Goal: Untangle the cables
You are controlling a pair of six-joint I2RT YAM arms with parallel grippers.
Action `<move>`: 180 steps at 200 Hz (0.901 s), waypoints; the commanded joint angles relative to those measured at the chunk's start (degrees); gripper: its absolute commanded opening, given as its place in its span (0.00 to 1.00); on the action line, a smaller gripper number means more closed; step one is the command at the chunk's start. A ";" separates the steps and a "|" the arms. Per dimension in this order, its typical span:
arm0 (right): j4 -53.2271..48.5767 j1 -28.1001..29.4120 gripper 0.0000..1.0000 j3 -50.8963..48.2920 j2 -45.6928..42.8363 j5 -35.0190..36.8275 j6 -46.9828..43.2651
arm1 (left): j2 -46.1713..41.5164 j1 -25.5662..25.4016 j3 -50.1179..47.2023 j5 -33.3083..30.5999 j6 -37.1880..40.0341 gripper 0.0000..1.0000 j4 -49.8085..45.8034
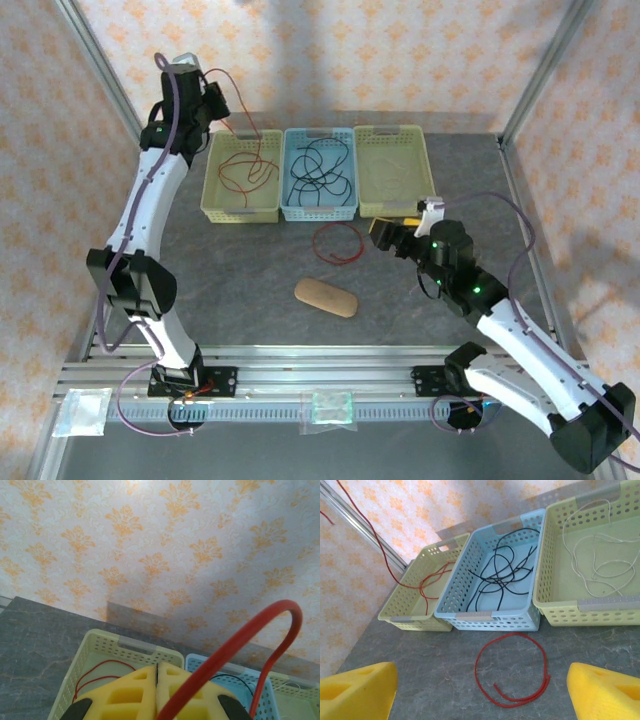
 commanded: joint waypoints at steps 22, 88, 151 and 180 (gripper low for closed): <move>-1.00 0.37 0.88 2.99 -0.69 0.01 -1.18 | 3.41 0.32 3.29 0.31 0.92 0.00 -0.21; -1.46 0.37 0.88 2.99 -0.47 0.12 0.04 | 8.99 0.41 0.35 -0.90 1.30 0.00 0.82; -2.02 0.37 0.87 3.56 -0.41 0.13 0.23 | 18.59 0.41 4.51 -3.74 2.29 0.00 -5.61; -2.04 0.37 0.88 3.69 -0.15 0.17 0.50 | 23.55 0.43 7.99 -4.00 2.08 0.00 -10.75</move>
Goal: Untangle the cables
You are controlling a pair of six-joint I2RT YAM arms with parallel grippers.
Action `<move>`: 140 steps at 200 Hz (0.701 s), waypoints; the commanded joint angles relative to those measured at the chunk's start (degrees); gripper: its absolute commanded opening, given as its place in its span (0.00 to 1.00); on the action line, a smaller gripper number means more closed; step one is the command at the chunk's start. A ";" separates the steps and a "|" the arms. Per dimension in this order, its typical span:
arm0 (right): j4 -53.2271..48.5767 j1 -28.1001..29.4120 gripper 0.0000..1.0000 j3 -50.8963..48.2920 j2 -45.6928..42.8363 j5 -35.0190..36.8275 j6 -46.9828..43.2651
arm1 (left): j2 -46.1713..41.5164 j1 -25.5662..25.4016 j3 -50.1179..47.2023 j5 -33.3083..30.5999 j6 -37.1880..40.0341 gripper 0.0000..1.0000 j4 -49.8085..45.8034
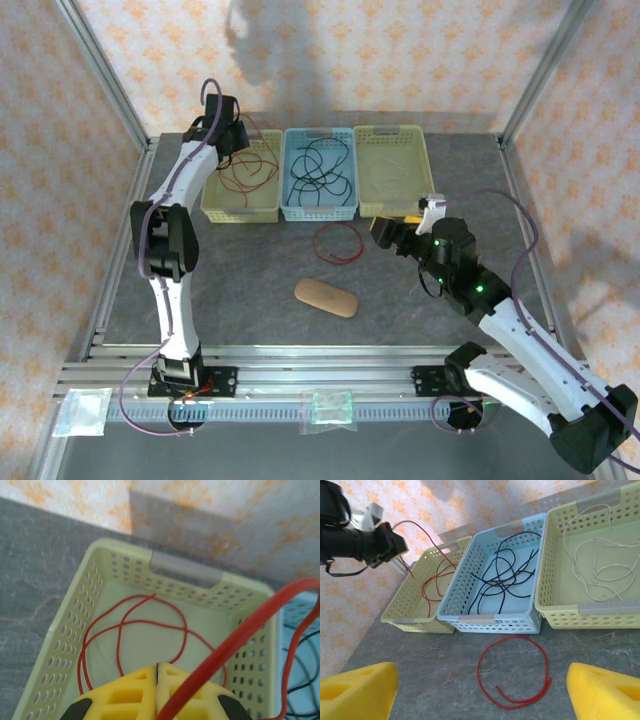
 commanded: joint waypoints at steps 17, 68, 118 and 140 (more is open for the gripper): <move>-0.51 0.35 0.87 2.23 0.19 0.22 0.72 | 4.71 0.40 6.36 -2.44 0.65 0.00 -8.55; -2.34 0.40 0.89 3.01 1.82 2.47 1.50 | 5.78 0.35 7.07 -1.74 0.25 0.35 -10.12; -9.86 0.37 0.83 5.58 8.05 9.52 4.08 | -0.34 0.24 4.23 -1.36 0.62 0.57 -9.56; -12.48 0.35 0.79 6.89 12.01 10.11 4.72 | -6.14 0.10 -2.09 1.35 1.16 0.58 -6.08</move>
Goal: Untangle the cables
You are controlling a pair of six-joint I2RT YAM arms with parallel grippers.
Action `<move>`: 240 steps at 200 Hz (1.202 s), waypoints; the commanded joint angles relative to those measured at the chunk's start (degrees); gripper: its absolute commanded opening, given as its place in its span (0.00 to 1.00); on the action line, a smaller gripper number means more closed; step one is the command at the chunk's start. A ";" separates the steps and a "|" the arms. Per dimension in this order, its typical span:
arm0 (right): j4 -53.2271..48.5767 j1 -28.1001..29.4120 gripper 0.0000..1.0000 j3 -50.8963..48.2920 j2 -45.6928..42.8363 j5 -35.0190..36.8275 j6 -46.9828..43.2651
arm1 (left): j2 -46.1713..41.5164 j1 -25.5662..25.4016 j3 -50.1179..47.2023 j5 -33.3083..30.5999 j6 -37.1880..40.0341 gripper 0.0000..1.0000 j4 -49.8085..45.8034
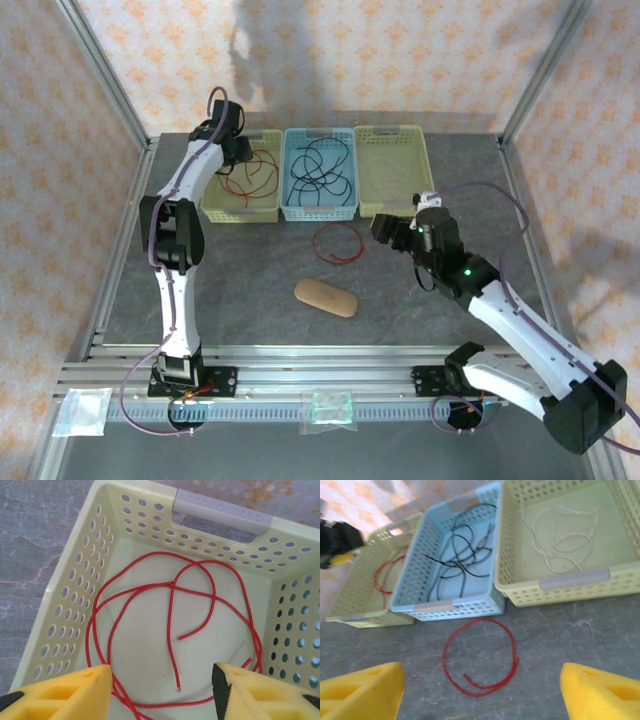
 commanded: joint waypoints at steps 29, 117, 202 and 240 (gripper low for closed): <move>-7.91 0.33 0.75 4.17 9.68 3.24 1.82 | -21.82 -1.74 -18.81 7.01 3.03 0.58 11.51; -5.94 5.61 0.62 11.24 27.89 -1.29 -1.92 | -50.65 -11.51 -57.92 9.17 -9.56 0.60 27.81; -2.67 18.41 0.44 25.64 48.71 10.10 1.35 | -67.58 -11.54 -79.40 14.47 -18.91 0.62 32.78; 1.25 19.08 0.43 27.37 53.21 13.96 3.34 | -68.79 -10.66 -81.37 16.92 -21.65 0.63 36.53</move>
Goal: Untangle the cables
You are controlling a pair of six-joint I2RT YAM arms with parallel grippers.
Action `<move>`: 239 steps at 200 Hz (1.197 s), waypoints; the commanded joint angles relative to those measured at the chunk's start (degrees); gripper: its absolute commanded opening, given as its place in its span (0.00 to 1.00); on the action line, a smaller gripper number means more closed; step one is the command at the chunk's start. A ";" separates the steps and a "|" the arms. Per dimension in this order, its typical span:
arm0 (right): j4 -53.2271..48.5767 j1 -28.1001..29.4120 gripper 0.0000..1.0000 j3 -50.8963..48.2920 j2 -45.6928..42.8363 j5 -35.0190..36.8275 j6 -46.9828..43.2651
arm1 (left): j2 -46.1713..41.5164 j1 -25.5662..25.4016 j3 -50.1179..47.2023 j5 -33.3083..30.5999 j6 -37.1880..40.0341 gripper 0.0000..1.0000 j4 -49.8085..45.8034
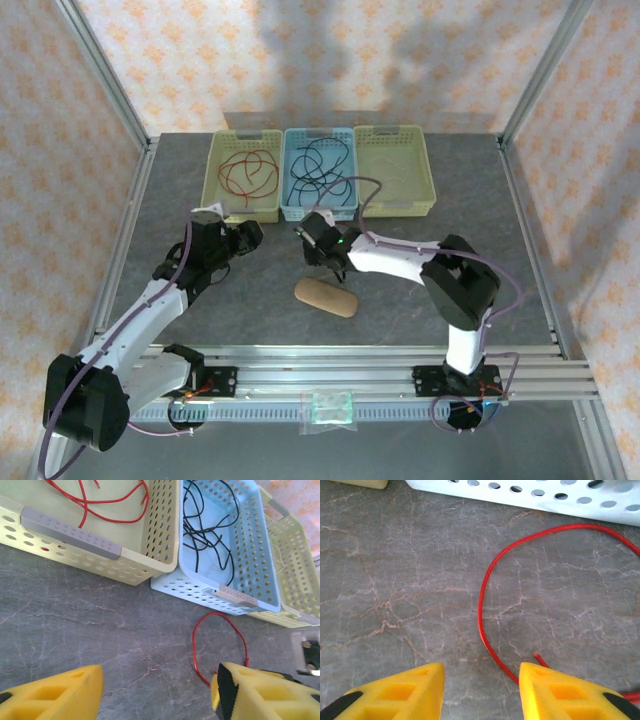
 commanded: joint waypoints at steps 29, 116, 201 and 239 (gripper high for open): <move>3.53 -0.19 0.42 4.37 5.25 7.09 1.45 | -2.22 5.12 -5.42 10.54 -8.05 0.63 12.92; 3.63 -0.16 0.39 6.74 10.40 8.20 0.52 | -2.90 11.03 -10.89 17.93 -14.22 0.63 22.01; 3.63 -0.17 0.26 6.17 12.65 8.11 0.48 | -2.46 11.04 -10.70 17.53 -13.19 0.63 21.46; 3.36 -0.17 0.15 5.32 12.64 7.68 0.62 | -2.36 11.03 -10.54 17.53 -13.04 0.64 21.57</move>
